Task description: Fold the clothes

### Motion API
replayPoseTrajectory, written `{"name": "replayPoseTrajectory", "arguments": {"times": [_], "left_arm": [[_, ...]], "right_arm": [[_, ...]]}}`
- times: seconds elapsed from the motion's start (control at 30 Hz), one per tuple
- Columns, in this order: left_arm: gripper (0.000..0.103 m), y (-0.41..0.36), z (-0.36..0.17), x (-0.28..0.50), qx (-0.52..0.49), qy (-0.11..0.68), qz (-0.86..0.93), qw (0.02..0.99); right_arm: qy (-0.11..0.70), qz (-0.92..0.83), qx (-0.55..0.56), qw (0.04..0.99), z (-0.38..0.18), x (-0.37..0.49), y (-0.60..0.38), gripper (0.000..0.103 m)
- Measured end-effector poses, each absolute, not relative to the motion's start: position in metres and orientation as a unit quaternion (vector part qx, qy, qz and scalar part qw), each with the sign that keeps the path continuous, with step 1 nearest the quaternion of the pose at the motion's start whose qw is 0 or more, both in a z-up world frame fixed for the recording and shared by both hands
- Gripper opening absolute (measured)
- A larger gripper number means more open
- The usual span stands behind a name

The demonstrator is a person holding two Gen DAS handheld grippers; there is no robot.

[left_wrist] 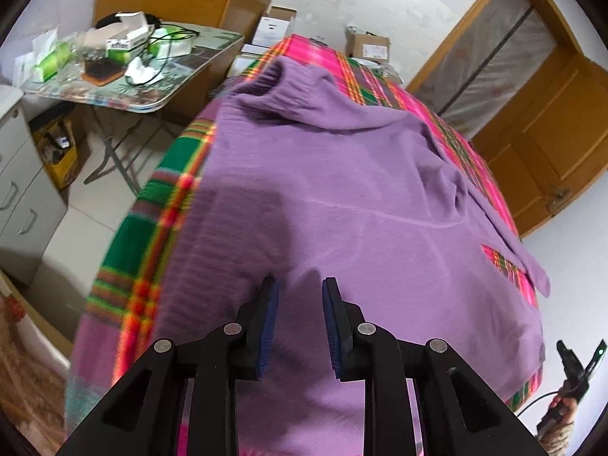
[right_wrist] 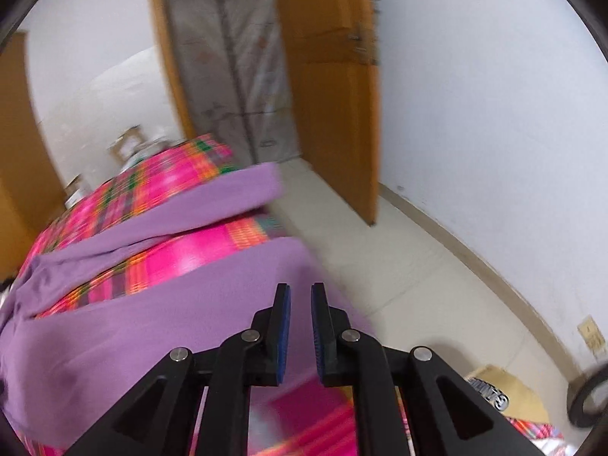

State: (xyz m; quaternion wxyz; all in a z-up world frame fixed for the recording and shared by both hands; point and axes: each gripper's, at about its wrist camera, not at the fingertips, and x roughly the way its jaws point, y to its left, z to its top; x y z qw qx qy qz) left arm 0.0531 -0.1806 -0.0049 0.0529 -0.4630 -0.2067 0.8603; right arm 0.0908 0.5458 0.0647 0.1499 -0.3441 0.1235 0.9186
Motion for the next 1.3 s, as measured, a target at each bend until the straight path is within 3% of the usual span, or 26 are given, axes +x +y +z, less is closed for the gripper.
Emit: {"name": "replayPoseTrajectory", "arguments": {"times": [0.4, 0.87, 1.03, 1.3], "left_arm": [[0.024, -0.222, 0.001, 0.098, -0.441, -0.233, 0.867, 0.018], [0.027, -0.235, 0.016, 0.104, -0.433, -0.216, 0.875, -0.021], [0.027, -0.220, 0.040, 0.082, -0.413, -0.211, 0.886, 0.013], [0.027, -0.126, 0.057, 0.015, -0.424, -0.145, 0.884, 0.134]], "right_arm": [[0.023, 0.938, -0.344, -0.035, 0.081, 0.047, 0.417, 0.011], [-0.020, 0.908, -0.395, -0.137, 0.056, 0.037, 0.337, 0.012], [-0.030, 0.901, -0.395, -0.179, 0.066, 0.021, 0.309, 0.012], [-0.036, 0.892, -0.398, -0.212, 0.067, -0.004, 0.276, 0.012]]}}
